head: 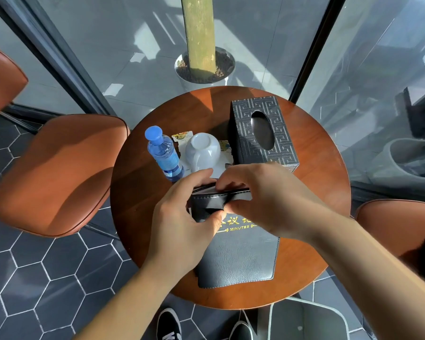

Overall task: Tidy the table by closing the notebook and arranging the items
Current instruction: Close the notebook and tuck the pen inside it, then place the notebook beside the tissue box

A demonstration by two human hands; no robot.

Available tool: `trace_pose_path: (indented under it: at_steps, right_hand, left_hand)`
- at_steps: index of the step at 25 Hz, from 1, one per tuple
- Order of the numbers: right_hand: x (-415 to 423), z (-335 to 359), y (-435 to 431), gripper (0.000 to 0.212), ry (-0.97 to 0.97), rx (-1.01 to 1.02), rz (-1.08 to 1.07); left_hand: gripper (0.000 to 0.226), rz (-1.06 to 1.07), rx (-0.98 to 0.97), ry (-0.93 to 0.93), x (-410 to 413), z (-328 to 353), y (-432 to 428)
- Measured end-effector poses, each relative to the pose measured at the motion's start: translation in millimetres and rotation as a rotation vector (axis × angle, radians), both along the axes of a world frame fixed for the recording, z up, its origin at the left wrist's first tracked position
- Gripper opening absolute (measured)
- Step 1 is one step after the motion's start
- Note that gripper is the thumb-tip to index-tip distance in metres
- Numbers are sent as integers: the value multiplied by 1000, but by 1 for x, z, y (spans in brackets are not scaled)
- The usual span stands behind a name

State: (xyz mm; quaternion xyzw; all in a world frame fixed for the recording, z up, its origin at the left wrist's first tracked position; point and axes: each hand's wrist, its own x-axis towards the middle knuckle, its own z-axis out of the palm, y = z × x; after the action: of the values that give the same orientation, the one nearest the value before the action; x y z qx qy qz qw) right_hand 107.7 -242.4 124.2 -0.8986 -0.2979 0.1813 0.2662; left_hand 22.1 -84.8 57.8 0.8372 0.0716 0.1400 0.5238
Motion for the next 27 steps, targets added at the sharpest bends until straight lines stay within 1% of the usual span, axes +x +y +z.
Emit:
trace_pose_path:
  at_steps: [2, 3, 4, 5, 6, 7, 8, 10, 11, 12, 13, 14, 17, 18, 19, 20, 21, 23, 24, 25, 26, 27]
  right_hand:
    - [-1, -9, -8, 25, -141, 65, -15]
    - [-1, -16, -16, 28, -225, 125, -57]
    - [-2, -25, -25, 33, -291, 205, -136]
    - [-5, -37, -34, 38, -315, 308, -250]
    - [-10, -50, -43, 43, -272, 421, -381]
    - [-17, -65, -51, 48, -154, 526, -505]
    - [-24, -80, -56, 55, 19, 612, -592]
    - [-42, -108, -59, 65, 383, 718, -613]
    - [-49, -120, -58, 65, 522, 751, -592]
    - [-54, -131, -56, 60, 596, 777, -578]
    - [-57, -138, -54, 53, 604, 793, -585]
    - [-59, -142, -52, 45, 570, 804, -612]
    - [-60, -145, -53, 25, 425, 868, -754]
    - [-61, -145, -56, 22, 397, 892, -796]
    - [-61, -146, -61, 24, 387, 918, -839]
    - [-60, -147, -68, 29, 388, 947, -893]
    - [-58, -147, -76, 34, 382, 970, -957]
    - [-50, -149, -94, 41, 329, 951, -1088]
    - [-45, -150, -103, 43, 289, 928, -1147]
    - [-41, -151, -112, 43, 250, 917, -1195]
    - [-36, -152, -120, 42, 213, 918, -1233]
    - [-32, -154, -128, 42, 186, 925, -1272]
  left_hand:
    - [64, 20, -33, 44, 3, 0, 1]
    - [62, 25, -67, 60, 5, 0, 1]
    - [61, 28, -114, 72, 6, 0, 1]
    - [61, 30, -159, 75, 6, 0, 2]
    - [60, 33, -197, 71, 7, 0, 2]
    - [60, 37, -243, 62, 9, -1, 2]
    - [59, 40, -309, 48, 10, -2, 2]
    - [57, 35, -456, 24, 12, -5, 2]
    - [57, 26, -511, 17, 12, -6, 1]
    - [57, 20, -548, 11, 14, -9, 0]
    - [56, 19, -567, 11, 15, -12, -1]
    - [55, 19, -571, 13, 17, -13, -3]
    - [47, -5, -515, -8, 23, -20, -8]
    - [42, -9, -486, 0, 24, -25, -9]
    - [38, 1, -453, 37, 26, -31, -10]
    - [42, 21, -373, 104, 27, -40, -11]
    - [51, 37, -186, 168, 30, -50, -10]
    - [66, -4, 460, 240, 37, -76, -7]
    - [69, -47, 719, 246, 41, -88, -7]
    - [70, -86, 865, 279, 45, -96, -7]
    - [71, -100, 947, 306, 48, -102, -8]
    - [72, -105, 985, 322, 50, -108, -8]
